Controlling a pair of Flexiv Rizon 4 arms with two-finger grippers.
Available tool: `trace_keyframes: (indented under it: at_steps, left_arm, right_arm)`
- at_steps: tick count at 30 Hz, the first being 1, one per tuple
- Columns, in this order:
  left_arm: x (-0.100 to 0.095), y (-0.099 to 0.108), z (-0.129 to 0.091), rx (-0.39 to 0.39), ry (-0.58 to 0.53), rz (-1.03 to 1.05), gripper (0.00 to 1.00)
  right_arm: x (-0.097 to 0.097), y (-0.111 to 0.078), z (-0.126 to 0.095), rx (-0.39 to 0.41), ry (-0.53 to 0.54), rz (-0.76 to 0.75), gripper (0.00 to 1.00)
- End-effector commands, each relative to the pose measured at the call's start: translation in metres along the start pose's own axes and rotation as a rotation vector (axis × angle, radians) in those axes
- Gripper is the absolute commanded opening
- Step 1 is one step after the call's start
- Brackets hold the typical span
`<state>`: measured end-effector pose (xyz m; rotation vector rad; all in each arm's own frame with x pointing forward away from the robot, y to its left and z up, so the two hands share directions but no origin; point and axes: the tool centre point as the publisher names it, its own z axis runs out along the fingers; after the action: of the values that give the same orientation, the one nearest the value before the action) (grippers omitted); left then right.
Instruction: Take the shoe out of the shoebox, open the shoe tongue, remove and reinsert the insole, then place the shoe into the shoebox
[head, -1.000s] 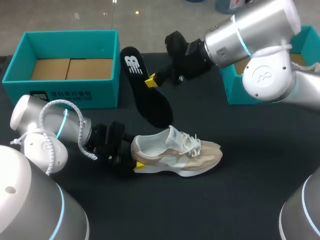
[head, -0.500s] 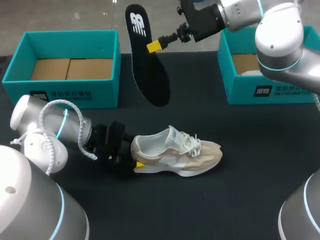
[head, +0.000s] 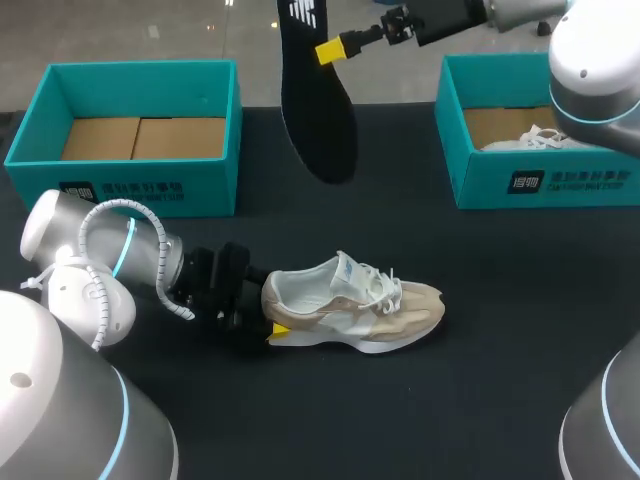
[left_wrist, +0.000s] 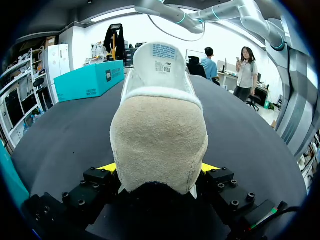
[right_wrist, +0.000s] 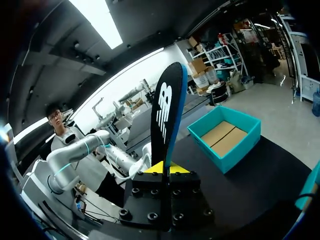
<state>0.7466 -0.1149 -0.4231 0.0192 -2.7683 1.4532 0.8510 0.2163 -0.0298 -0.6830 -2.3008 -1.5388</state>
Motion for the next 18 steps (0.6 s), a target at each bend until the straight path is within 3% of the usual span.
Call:
trace_keyframes:
  at_steps: [1, 13, 18]
  left_arm:
    - [0.000, 0.002, 0.002, -0.003, -0.002, 0.000, 0.00]
    - [0.000, 0.002, 0.002, -0.003, -0.002, 0.000, 0.00]
    - [0.000, 0.002, 0.002, -0.003, -0.002, 0.000, 0.00]
  right_arm:
    - [0.003, -0.003, -0.001, -0.003, -0.013, 0.002, 0.00]
    - [0.003, -0.003, -0.001, -0.003, -0.013, 0.002, 0.00]
    - [0.019, -0.014, -0.023, 0.033, -0.012, 0.000, 0.00]
